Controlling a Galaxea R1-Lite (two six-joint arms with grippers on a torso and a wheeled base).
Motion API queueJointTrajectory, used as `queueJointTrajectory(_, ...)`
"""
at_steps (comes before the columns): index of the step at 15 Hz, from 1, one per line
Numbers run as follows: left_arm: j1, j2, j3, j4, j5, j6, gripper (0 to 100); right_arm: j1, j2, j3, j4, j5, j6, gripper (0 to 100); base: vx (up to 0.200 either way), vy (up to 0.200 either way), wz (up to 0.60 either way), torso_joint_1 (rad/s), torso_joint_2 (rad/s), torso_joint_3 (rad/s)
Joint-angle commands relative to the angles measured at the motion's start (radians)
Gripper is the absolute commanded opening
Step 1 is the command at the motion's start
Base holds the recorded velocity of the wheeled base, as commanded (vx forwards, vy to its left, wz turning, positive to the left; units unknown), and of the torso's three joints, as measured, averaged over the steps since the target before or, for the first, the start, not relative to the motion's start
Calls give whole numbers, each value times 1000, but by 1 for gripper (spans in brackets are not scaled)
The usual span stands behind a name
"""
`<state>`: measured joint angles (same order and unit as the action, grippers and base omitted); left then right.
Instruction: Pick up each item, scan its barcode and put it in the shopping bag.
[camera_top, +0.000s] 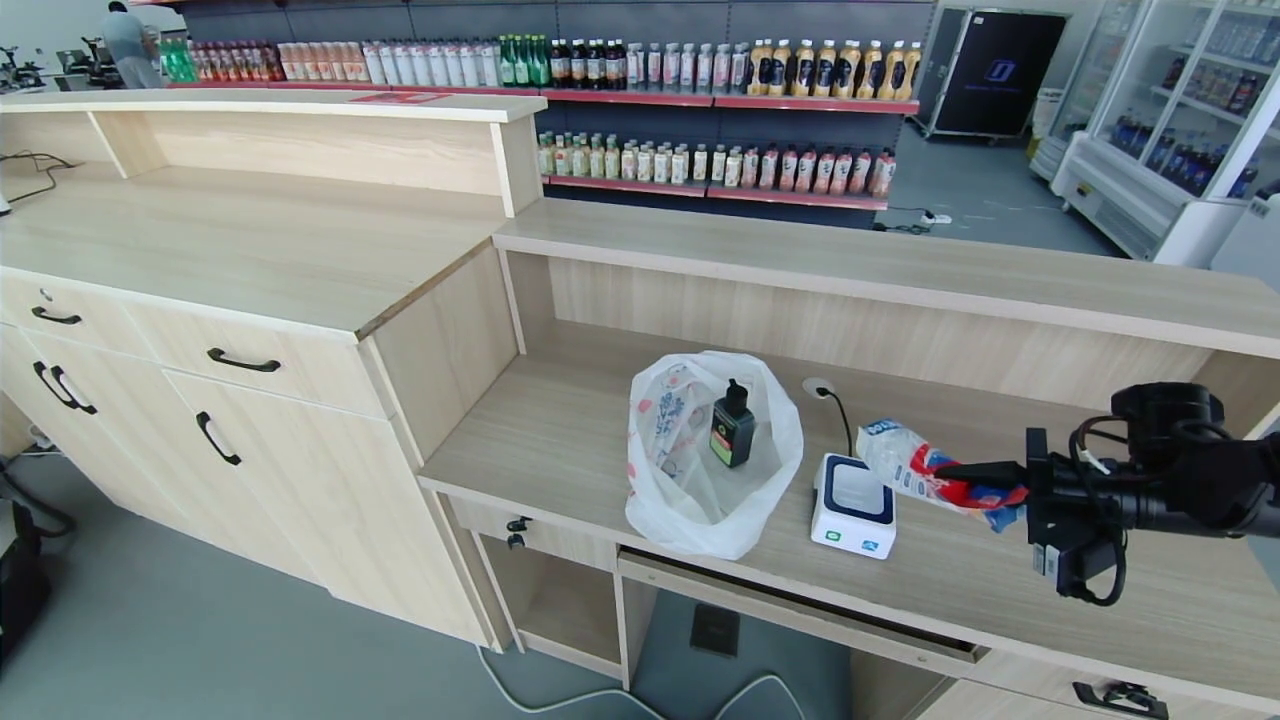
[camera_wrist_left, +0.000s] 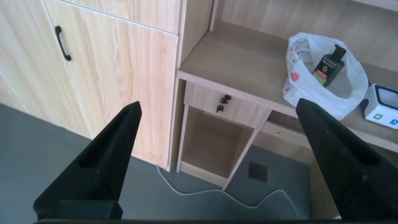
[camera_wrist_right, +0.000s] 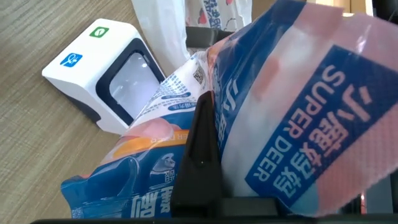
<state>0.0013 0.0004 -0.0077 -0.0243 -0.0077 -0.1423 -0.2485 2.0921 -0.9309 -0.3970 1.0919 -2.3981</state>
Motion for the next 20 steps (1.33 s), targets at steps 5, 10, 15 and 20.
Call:
queueJointTrajectory(5,0,0,0,0,0,0,100,26,71,-62,-6,0,-3,0,0,0,0,0,0,0)
queueJointTrajectory(10,0,0,0,0,0,0,100,34,97,-83,-8,0,-3,0,0,0,0,0,0,0)
queueJointTrajectory(15,0,0,0,0,0,0,100,43,118,-108,-6,0,-3,0,0,0,0,0,0,0)
queueJointTrajectory(20,0,0,0,0,0,0,100,58,132,-129,-6,0,-1,0,0,0,0,0,0,0)
